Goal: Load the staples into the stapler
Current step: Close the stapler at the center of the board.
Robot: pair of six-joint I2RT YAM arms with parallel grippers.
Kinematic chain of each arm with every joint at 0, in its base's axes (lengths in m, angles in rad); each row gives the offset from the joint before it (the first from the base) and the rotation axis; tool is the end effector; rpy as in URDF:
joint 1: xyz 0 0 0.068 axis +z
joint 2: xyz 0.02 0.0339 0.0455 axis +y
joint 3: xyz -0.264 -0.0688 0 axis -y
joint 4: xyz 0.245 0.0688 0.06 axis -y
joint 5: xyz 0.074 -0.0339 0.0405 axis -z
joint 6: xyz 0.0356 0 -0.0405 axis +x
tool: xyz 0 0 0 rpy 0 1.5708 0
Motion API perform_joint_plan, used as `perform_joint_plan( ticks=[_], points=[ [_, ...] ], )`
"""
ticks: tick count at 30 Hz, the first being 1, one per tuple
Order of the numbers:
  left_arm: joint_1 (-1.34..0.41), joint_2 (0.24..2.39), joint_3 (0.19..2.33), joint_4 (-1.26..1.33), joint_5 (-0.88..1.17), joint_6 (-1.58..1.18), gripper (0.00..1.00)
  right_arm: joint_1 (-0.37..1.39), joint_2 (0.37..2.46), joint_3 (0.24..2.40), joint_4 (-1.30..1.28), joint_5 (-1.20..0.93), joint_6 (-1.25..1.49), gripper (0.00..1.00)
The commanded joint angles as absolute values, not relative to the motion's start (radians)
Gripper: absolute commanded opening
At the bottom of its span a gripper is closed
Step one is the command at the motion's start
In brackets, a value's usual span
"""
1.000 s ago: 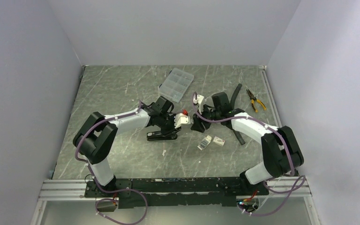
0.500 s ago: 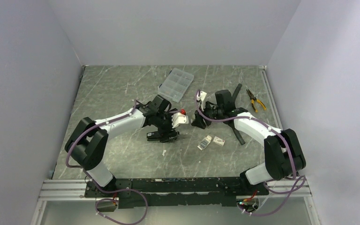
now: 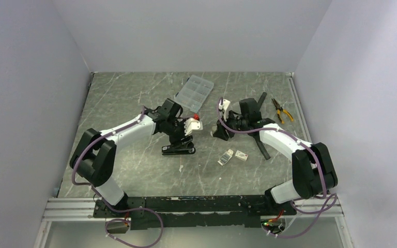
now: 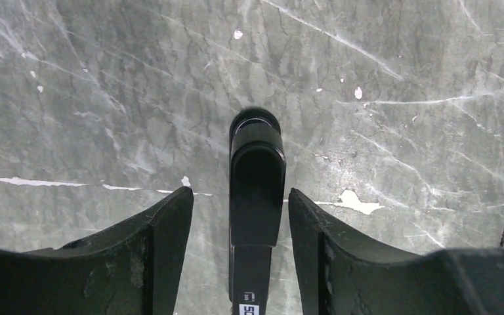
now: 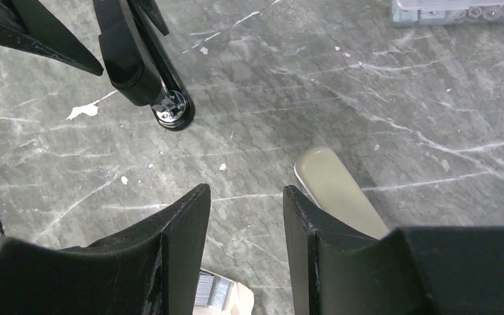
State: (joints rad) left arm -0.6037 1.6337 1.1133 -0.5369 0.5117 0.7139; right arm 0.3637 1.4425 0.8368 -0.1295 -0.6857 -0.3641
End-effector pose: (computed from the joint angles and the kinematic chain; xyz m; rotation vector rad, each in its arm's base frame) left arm 0.2623 -0.2020 0.2157 1.6903 1.8988 -0.6258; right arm 0.2697 0.1268 0.2171 -1.1067 1.9282 0.7836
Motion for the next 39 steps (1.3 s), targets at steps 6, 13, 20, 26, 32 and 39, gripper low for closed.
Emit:
perform_joint_plan(
  ticks=[6, 13, 20, 26, 32, 39],
  points=[
    [-0.611, 1.669, 1.133, -0.542, 0.553, 0.730, 0.58, 0.347, 1.439, 0.848, -0.091, -0.715, -0.383, 0.48],
    [-0.637, 1.717, 1.134, -0.555, 0.517, 0.770, 0.29, 0.345, 1.450, 0.853, -0.098, -0.720, -0.385, 0.47],
    [-0.678, 1.787, 1.131, -0.569, 0.458, 0.769, 0.05, 0.335, 1.450, 0.854, -0.100, -0.718, -0.385, 0.45],
    [-0.735, 1.842, 1.114, -0.551, 0.358, 0.756, 0.03, 0.330, 1.458, 0.856, -0.100, -0.719, -0.385, 0.45],
    [-0.801, 1.909, 1.097, -0.534, 0.235, 0.746, 0.03, 0.319, 1.452, 0.856, -0.103, -0.719, -0.387, 0.44],
    [-0.832, 2.026, 1.153, -0.609, 0.174, 0.737, 0.03, 0.294, 1.435, 0.861, -0.106, -0.726, -0.385, 0.44]
  ],
)
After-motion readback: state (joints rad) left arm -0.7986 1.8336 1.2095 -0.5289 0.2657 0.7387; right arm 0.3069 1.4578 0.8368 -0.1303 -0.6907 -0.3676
